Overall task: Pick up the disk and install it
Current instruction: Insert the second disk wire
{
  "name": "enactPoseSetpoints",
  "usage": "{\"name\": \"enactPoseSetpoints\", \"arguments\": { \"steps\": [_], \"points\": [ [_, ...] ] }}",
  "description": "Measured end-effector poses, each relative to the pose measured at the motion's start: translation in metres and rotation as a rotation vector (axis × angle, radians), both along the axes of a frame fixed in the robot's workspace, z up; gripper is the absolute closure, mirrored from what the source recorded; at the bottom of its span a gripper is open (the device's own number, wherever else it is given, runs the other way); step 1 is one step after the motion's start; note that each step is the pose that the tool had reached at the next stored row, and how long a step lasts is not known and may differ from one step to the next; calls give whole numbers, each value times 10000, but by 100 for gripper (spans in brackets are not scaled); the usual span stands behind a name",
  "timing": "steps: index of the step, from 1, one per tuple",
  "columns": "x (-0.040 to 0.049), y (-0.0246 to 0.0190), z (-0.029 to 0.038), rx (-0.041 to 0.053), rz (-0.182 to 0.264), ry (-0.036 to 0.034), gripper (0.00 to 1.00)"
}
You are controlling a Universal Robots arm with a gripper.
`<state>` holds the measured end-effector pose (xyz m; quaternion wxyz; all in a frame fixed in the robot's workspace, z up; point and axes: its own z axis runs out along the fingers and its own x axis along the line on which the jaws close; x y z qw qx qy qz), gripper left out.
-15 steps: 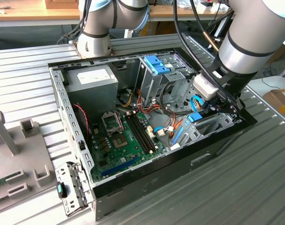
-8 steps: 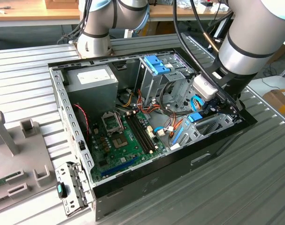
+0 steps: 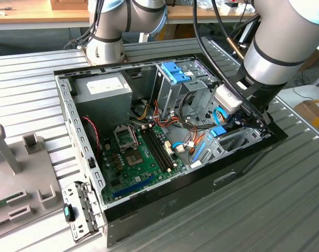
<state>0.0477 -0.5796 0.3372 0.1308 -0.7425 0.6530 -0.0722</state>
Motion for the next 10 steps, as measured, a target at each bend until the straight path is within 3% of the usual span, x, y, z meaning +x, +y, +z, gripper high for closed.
{"name": "enactPoseSetpoints", "arguments": {
  "steps": [5,10],
  "points": [
    [0,0,-1,4,1,-1,84],
    [0,-1,48,6,1,-2,84]
  ]
}}
